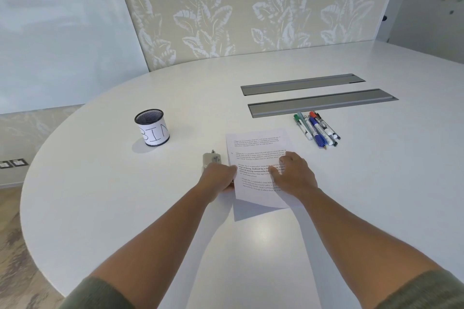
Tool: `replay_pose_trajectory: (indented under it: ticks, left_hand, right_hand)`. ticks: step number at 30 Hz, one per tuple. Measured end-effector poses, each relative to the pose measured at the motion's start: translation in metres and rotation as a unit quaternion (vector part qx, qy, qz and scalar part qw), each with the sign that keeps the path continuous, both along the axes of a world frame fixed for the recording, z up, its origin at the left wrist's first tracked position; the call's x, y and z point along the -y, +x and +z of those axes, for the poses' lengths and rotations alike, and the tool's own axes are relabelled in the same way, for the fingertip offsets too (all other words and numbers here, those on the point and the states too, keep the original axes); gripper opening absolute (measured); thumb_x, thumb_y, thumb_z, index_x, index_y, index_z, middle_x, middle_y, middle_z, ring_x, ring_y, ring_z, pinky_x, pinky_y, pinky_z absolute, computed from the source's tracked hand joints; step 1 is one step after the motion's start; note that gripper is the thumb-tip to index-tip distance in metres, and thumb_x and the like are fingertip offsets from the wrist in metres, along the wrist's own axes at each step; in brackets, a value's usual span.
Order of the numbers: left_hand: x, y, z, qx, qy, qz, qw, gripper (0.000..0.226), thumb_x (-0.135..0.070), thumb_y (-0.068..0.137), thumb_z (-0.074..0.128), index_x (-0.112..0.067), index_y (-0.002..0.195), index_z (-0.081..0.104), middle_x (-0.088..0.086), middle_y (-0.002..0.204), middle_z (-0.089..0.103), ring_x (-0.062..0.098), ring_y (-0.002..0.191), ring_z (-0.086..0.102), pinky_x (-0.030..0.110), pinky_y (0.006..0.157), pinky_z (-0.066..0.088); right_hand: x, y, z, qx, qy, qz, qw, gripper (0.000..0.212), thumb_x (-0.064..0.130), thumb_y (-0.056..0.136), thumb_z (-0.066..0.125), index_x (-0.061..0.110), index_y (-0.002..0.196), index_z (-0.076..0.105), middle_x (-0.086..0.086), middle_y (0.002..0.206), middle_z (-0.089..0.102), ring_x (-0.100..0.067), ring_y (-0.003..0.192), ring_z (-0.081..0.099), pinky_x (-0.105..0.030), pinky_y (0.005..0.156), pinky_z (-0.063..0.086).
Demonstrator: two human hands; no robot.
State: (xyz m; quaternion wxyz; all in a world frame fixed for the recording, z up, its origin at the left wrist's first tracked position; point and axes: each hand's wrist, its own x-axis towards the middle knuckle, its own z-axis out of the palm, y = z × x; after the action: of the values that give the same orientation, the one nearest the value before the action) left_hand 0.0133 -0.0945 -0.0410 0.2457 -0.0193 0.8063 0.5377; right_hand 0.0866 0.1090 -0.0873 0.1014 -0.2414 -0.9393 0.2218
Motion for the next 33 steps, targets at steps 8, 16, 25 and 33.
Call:
replay_pose_trajectory:
  ticks: [8, 16, 25, 33]
  left_hand:
    - [-0.007, -0.005, 0.004, -0.107, 0.001, -0.028, 0.994, 0.024, -0.011, 0.089, 0.050, 0.004, 0.080, 0.066, 0.006, 0.090, 0.067, 0.027, 0.079, 0.063, 0.035, 0.076, 0.051]
    - [-0.008, -0.005, 0.023, -0.193, 0.024, -0.019, 0.981, 0.024, -0.017, 0.098, 0.043, -0.021, 0.107, 0.065, -0.002, 0.102, 0.071, 0.021, 0.097, 0.066, 0.038, 0.084, 0.055]
    - [0.004, -0.019, 0.046, -0.310, 0.061, -0.084, 0.945, 0.018, -0.016, 0.099, 0.046, -0.021, 0.103, 0.063, 0.000, 0.099, 0.072, 0.018, 0.086, 0.059, 0.035, 0.081, 0.045]
    - [0.016, -0.036, 0.073, -0.398, 0.057, -0.126, 0.907, 0.016, -0.018, 0.100, 0.049, -0.024, 0.098, 0.063, -0.004, 0.099, 0.072, 0.028, 0.095, 0.062, 0.043, 0.087, 0.049]
  right_hand:
    - [-0.003, -0.002, 0.006, -0.016, -0.020, -0.013, 1.000, 0.058, 0.049, 0.090, 0.054, 0.017, 0.138, 0.047, 0.002, 0.152, 0.036, -0.022, 0.136, 0.039, -0.042, 0.105, 0.042]
    - [-0.005, -0.019, 0.028, -0.109, -0.148, -0.122, 0.975, 0.063, 0.041, 0.092, 0.060, 0.011, 0.144, 0.040, -0.007, 0.149, 0.044, -0.027, 0.135, 0.045, -0.043, 0.105, 0.042]
    - [-0.010, -0.033, 0.039, -0.155, -0.407, -0.190, 0.880, 0.058, 0.044, 0.084, 0.064, 0.016, 0.133, 0.050, -0.005, 0.128, 0.056, -0.027, 0.113, 0.057, -0.036, 0.096, 0.045]
    - [-0.008, -0.037, 0.038, -0.210, -0.562, -0.123, 0.791, 0.041, 0.033, 0.085, 0.073, 0.010, 0.112, 0.052, -0.009, 0.124, 0.065, -0.030, 0.111, 0.065, -0.048, 0.098, 0.053]
